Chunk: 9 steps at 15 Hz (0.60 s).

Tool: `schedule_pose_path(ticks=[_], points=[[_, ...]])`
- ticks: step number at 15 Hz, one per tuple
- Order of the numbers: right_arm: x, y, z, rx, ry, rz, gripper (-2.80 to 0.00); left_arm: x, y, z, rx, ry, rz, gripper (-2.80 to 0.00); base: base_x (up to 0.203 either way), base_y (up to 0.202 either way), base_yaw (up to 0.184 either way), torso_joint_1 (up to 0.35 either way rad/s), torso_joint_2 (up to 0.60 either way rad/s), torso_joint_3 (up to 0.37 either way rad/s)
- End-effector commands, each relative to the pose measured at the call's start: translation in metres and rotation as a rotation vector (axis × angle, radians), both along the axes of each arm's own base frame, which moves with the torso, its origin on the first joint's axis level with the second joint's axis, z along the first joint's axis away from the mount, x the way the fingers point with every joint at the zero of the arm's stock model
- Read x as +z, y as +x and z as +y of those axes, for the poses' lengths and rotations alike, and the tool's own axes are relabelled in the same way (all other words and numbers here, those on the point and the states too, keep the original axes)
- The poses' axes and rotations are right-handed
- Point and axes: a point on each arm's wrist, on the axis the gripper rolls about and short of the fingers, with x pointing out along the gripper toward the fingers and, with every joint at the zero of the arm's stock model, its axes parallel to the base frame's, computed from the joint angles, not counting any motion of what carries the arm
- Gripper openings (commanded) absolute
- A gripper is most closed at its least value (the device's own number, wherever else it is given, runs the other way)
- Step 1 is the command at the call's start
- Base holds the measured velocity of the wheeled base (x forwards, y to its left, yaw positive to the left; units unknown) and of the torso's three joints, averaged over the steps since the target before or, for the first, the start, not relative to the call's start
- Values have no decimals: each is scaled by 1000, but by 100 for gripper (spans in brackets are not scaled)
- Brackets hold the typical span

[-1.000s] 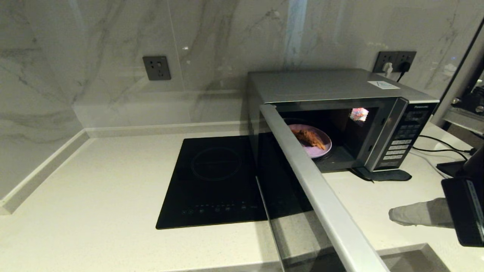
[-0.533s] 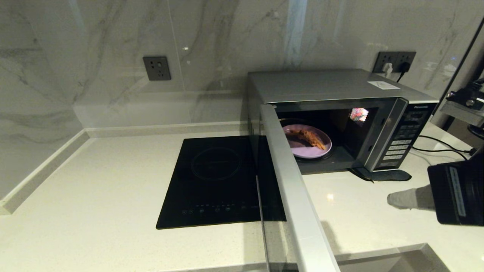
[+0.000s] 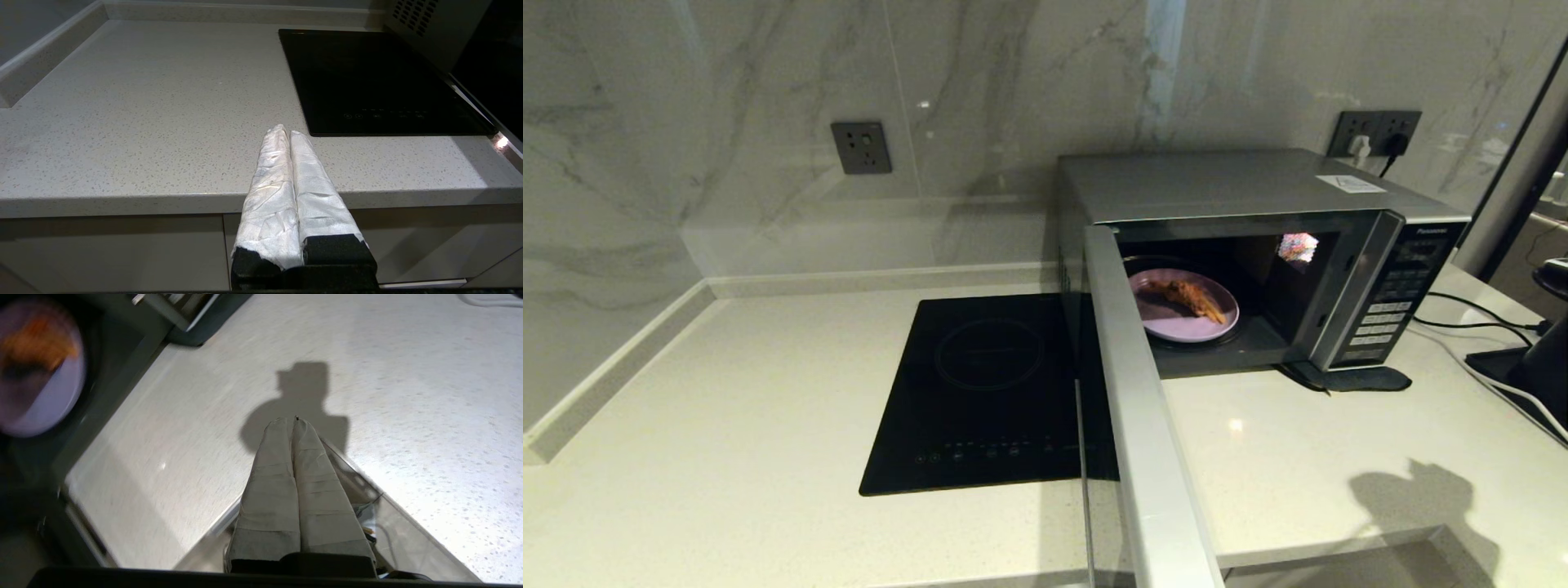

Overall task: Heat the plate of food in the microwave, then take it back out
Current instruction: Open the microwave oven, then take the plate out of the microwave

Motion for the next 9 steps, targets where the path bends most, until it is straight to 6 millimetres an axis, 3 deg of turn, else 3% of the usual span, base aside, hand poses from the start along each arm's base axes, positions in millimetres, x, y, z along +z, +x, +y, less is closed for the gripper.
schedule_pose_path(ticks=[1,4,9], points=[[-18,-2,-22,-38,111,-18,-280,0,0,0,1,-1,1,-280,0,0,0,0,0,0],[-32,24,-28,30,283,0,-280,0,0,0,1,-1,1,-280,0,0,0,0,0,0],[-43,46,-28,172,470,20,-280,0,0,0,1,-1,1,-280,0,0,0,0,0,0]])
